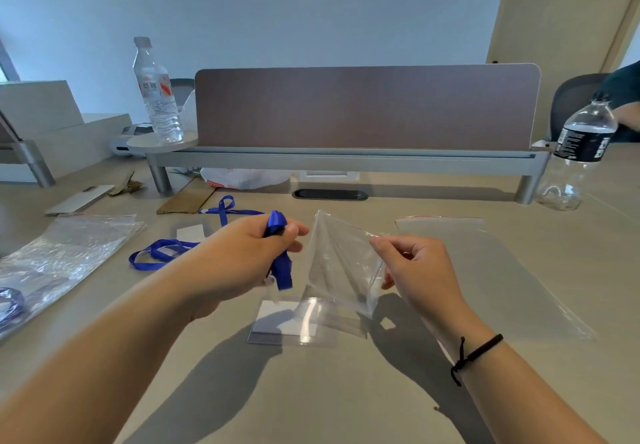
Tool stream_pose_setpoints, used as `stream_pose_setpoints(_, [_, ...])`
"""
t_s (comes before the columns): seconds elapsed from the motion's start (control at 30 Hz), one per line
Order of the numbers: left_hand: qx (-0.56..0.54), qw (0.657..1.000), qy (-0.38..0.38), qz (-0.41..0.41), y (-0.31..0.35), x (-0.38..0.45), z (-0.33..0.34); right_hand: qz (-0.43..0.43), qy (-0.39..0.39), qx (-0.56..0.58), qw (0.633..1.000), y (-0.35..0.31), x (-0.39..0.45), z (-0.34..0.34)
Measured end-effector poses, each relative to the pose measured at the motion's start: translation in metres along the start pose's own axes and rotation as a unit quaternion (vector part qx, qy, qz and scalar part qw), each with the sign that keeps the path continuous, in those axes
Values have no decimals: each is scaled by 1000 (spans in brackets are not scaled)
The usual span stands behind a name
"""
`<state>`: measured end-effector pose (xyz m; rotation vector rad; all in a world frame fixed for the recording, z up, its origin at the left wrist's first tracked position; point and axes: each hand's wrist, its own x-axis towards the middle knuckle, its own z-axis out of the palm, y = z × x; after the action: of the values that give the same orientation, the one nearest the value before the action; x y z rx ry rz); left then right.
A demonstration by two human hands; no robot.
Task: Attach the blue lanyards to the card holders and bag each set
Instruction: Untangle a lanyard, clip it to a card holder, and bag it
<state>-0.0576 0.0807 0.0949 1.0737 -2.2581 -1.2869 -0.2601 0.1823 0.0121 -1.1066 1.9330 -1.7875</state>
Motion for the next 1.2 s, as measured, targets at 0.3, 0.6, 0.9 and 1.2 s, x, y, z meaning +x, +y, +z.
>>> stream_pose_setpoints(0.3, [87, 992, 22, 88, 40, 17, -2, 16, -21, -64, 998, -28, 19, 3])
stream_pose_setpoints(0.6, [92, 989, 57, 97, 28, 53, -12, 65, -45, -52, 995, -60, 46, 14])
stream_pose_setpoints(0.9, [188, 968, 81, 142, 10, 64, -28, 95, -46, -14, 994, -64, 50, 14])
stream_pose_setpoints(1.2, [-27, 984, 147, 98, -43, 49, -32, 72, -32, 15, 997, -48, 43, 8])
